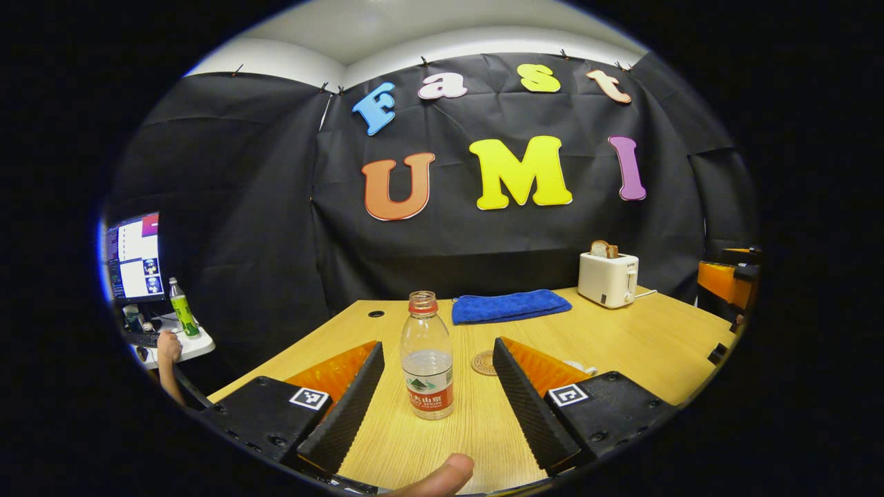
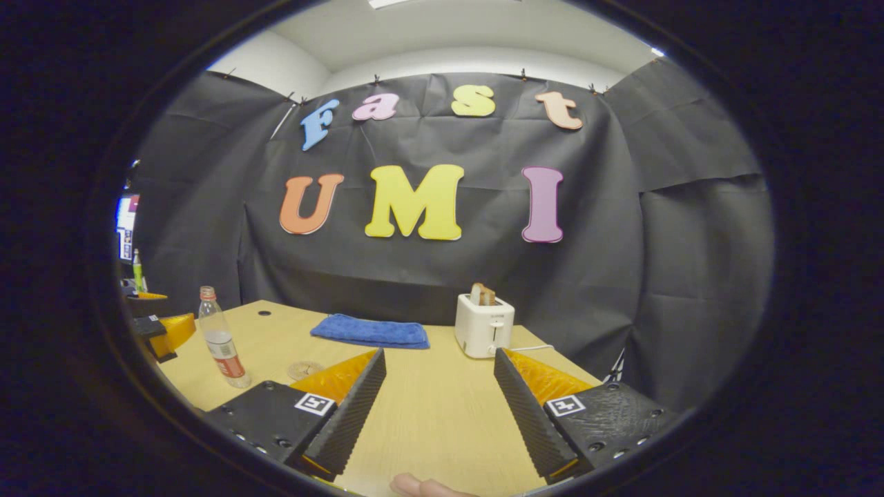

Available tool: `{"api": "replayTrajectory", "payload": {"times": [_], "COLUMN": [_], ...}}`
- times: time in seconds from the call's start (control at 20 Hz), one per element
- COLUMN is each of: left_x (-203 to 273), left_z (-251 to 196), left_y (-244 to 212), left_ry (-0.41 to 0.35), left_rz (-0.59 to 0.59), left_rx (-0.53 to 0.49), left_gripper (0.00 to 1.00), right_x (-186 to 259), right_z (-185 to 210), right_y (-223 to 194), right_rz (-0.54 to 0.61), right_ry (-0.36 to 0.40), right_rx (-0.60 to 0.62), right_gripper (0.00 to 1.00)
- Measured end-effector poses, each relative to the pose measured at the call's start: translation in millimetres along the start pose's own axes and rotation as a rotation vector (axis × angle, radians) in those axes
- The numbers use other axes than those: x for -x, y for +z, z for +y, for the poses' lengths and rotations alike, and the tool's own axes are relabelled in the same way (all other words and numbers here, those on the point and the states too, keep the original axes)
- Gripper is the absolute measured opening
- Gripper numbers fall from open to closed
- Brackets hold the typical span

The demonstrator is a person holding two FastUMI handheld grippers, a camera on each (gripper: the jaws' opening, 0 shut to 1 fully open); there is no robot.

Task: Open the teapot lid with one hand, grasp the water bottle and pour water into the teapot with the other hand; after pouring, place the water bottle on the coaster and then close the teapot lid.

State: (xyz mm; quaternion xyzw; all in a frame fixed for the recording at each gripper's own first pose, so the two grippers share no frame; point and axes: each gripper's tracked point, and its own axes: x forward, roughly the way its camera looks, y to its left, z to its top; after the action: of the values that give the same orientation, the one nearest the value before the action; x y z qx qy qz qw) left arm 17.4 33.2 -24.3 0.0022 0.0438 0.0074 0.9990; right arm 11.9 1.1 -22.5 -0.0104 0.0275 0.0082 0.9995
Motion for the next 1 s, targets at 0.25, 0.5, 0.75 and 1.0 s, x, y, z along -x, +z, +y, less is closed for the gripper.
{"api": "replayTrajectory", "payload": {"times": [0.25, 0.5, 0.75, 1.0], "left_x": [3.1, 2.2, 2.7, 0.6], "left_z": [3.1, 12.9, 21.1, 33.3], "left_y": [1.4, 1.2, 5.0, 3.5], "left_ry": [-0.015, -0.015, -0.013, -0.022], "left_rz": [0.005, 0.014, -0.002, 0.006], "left_rx": [0.022, 0.032, 0.017, 0.076], "left_gripper": [0.99, 0.99, 0.99, 0.99], "right_x": [-1.1, -8.1, -26.9, -52.3], "right_z": [10.3, 25.2, 57.9, 105.4], "right_y": [-3.8, -10.0, -26.7, -50.3], "right_rz": [0.004, -0.005, -0.014, 0.011], "right_ry": [0.019, 0.067, 0.101, 0.164], "right_rx": [0.019, -0.015, -0.018, -0.016], "right_gripper": [0.95, 0.95, 0.95, 0.95]}}
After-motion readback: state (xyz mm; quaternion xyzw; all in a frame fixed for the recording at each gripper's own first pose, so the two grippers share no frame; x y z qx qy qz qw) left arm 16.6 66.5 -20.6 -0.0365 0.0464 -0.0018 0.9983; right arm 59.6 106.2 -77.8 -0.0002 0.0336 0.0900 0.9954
